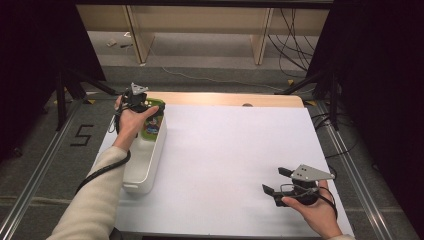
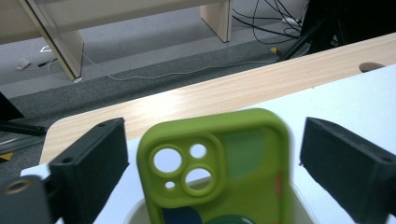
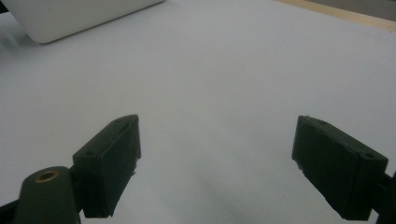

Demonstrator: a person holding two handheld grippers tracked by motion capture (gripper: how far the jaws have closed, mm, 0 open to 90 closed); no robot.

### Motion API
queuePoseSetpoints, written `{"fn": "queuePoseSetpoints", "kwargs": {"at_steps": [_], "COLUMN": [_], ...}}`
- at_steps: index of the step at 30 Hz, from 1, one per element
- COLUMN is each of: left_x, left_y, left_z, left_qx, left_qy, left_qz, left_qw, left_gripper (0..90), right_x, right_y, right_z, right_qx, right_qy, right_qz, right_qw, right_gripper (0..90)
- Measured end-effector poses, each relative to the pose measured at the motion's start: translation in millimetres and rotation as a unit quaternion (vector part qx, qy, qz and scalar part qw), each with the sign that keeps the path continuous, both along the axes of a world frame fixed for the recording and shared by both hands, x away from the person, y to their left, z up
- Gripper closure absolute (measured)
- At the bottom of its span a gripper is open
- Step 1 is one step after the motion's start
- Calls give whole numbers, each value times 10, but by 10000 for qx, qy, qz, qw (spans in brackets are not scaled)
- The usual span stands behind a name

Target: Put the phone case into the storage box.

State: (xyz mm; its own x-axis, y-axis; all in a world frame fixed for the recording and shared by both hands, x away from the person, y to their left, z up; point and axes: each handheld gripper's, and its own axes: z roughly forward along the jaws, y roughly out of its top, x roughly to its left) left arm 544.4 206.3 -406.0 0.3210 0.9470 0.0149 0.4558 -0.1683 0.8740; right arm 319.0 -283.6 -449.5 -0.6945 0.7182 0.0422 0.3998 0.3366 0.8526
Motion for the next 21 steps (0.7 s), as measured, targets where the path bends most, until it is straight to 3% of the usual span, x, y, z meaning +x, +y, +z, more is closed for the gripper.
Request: {"fn": "queuePoseSetpoints", "kwargs": {"at_steps": [9, 15, 21], "left_x": [-13, -36, -88], "left_y": [-12, -14, -21], "left_z": [50, 114, 159], "left_qx": [-66, -78, -123], "left_qy": [-71, -160, -127], "left_qz": [-66, -59, -64], "left_qw": [9999, 9998, 9998], "left_gripper": [0, 0, 8], "right_x": [0, 0, -4], "right_y": [0, -1, -2], "right_z": [0, 0, 3], "right_qx": [0, 6, 3], "right_qy": [-8, -4, -10], "right_qz": [-2, -6, -14], "right_qw": [10000, 10000, 10000], "right_gripper": [164, 164, 164]}}
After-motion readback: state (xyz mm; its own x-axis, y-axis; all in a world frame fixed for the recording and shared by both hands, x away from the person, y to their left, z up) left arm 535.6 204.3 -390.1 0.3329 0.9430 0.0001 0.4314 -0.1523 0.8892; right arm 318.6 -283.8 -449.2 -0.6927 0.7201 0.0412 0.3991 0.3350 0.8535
